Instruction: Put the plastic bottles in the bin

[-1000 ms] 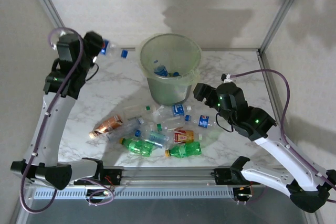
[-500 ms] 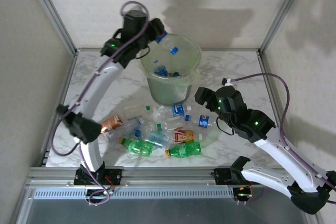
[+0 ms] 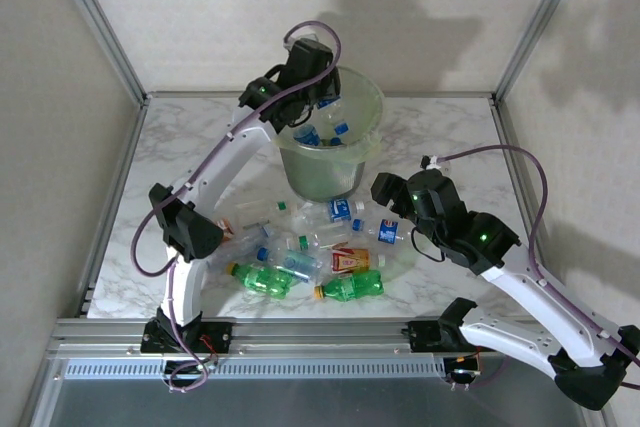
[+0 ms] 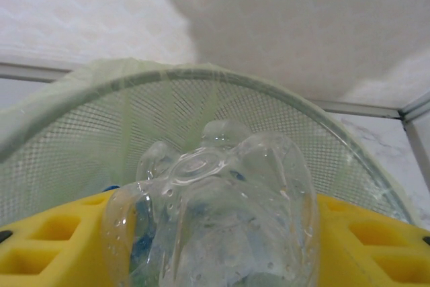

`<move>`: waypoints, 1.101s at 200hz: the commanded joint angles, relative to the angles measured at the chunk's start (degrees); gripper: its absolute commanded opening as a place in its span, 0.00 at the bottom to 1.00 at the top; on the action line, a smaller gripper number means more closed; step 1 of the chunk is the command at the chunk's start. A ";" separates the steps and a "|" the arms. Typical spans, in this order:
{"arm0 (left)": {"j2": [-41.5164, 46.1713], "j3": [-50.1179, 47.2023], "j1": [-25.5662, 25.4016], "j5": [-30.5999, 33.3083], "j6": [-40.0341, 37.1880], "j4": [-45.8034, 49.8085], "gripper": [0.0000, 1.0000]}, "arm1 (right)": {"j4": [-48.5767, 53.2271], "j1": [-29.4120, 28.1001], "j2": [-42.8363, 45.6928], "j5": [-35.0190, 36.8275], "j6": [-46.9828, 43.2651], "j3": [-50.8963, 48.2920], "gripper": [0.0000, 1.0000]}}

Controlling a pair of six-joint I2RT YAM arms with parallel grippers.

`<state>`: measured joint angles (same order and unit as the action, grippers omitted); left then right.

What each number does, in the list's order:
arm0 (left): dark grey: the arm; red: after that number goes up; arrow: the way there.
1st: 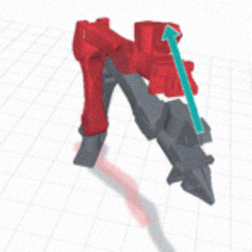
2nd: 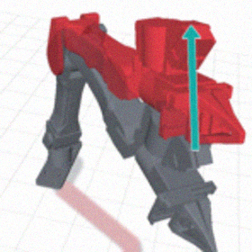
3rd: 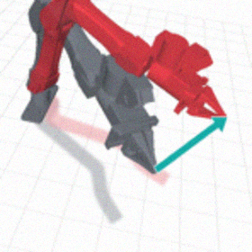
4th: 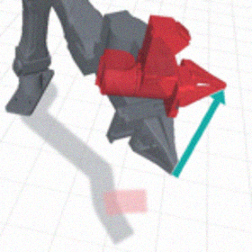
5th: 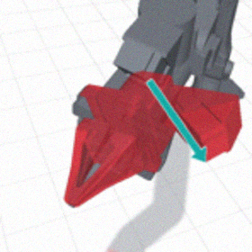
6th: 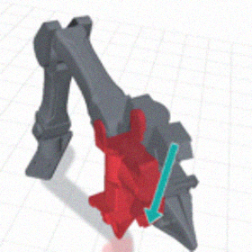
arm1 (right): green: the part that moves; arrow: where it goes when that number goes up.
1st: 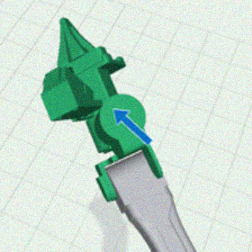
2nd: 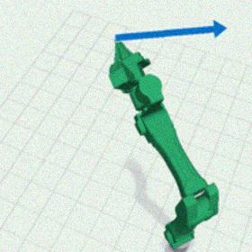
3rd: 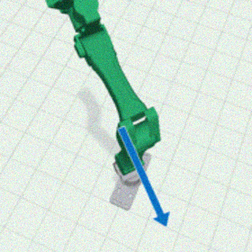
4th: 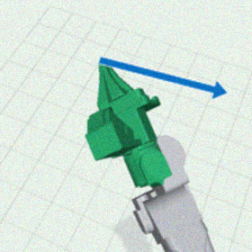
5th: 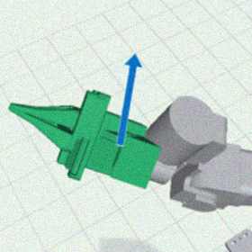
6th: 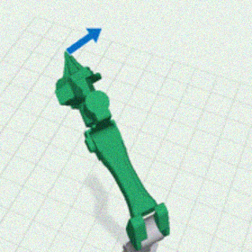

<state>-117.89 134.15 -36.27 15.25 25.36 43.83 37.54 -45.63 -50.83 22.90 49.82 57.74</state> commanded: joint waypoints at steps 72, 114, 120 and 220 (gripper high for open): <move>-5.41 1.17 0.15 7.83 -4.03 1.97 0.63 | 0.86 -0.32 1.67 0.80 1.86 -2.03 0.88; -5.47 0.51 0.15 6.63 -3.47 0.63 0.76 | 1.56 -0.33 2.16 1.49 1.86 -1.68 0.88; -5.35 0.34 0.15 6.20 -3.31 0.24 0.77 | 1.58 -0.34 2.19 1.54 1.86 -1.66 0.88; 16.19 -11.02 -0.31 -2.20 0.86 -9.44 0.73 | 5.06 -0.25 1.15 4.21 3.60 -1.83 0.90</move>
<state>-113.14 129.25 -36.29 16.62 24.69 41.04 40.14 -45.63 -49.06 24.18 51.72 56.12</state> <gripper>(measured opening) 0.742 0.895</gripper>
